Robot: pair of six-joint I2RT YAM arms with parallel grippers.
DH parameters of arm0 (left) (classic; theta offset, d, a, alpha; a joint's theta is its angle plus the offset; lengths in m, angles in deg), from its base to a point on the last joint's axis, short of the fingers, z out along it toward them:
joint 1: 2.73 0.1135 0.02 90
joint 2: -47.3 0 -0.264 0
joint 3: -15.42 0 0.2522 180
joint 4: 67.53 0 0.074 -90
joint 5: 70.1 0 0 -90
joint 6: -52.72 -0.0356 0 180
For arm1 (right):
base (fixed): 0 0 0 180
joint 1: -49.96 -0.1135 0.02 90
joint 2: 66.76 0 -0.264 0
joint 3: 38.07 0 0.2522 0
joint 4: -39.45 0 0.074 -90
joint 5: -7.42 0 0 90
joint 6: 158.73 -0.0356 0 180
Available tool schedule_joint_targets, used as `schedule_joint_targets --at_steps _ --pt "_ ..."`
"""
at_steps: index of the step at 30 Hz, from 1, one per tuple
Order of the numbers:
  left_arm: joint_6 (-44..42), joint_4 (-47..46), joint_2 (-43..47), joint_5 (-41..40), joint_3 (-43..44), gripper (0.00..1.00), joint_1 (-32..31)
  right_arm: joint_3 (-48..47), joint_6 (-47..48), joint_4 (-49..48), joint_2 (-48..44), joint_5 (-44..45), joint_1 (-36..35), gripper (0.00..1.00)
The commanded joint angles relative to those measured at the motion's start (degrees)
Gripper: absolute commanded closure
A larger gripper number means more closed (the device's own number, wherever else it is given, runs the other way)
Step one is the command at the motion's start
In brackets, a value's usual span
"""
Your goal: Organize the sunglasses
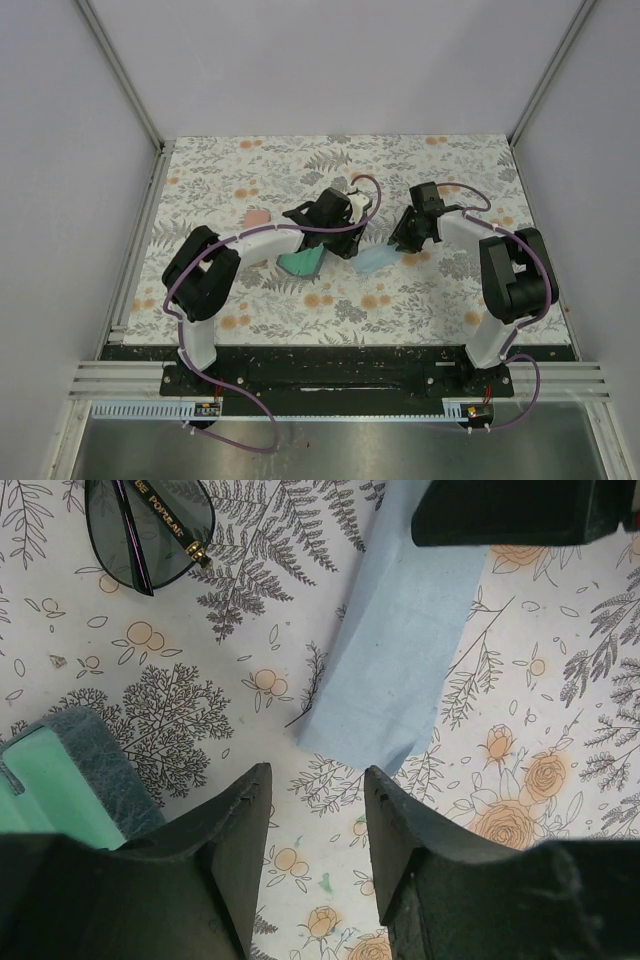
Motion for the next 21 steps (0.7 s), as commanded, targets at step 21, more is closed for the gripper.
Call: schedule_joint_targets --at_steps 21 --pt "-2.7 -1.7 0.0 -1.6 1.8 0.61 0.5 0.3 -8.7 -4.9 -0.3 3.2 1.0 0.66"
